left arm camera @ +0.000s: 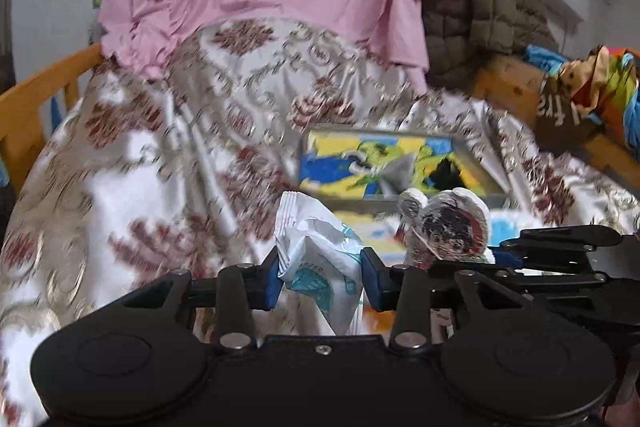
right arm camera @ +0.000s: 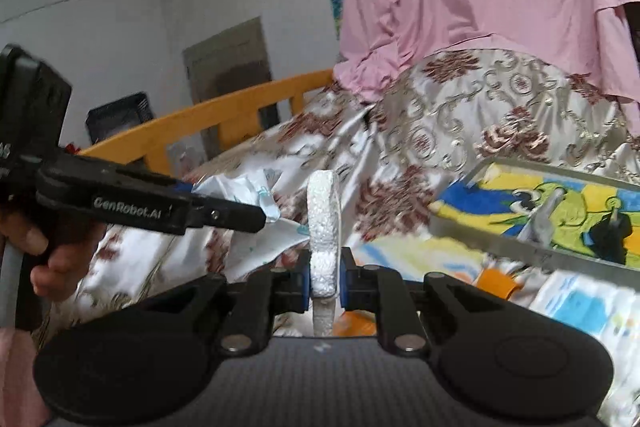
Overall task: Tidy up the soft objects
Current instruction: 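Carry the wipes packet and cartoon badge over the painted tray with both tools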
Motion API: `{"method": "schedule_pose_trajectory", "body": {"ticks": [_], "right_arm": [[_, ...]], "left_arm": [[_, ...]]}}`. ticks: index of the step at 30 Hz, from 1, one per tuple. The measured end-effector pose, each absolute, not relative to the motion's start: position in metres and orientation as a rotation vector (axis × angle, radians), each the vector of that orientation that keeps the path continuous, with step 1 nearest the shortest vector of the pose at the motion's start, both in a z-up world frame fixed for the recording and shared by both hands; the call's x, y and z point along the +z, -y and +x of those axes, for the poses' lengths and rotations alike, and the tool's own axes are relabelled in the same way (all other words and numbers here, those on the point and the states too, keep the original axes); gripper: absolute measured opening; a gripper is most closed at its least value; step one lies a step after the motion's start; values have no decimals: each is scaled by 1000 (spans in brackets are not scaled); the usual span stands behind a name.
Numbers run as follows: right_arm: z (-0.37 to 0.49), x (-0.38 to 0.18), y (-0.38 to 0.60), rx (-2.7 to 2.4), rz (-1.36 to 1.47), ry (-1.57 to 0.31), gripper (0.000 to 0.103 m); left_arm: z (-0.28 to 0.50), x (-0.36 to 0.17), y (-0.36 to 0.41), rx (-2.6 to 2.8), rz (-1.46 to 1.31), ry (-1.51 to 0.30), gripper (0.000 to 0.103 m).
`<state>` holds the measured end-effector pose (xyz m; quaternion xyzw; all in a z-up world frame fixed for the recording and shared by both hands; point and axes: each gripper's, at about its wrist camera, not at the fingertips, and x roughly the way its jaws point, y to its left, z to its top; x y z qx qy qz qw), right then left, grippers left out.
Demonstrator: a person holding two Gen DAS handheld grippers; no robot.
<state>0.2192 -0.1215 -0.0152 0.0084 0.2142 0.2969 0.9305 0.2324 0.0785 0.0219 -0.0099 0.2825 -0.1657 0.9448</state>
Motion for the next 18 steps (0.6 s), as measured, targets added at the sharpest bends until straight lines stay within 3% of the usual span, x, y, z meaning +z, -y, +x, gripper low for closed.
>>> {"method": "schedule_pose_trajectory", "body": {"ticks": [18], "right_arm": [[395,9,233,386,292,-309,14]], "left_arm": [[419,1,42,-432,84,-461,42]]}}
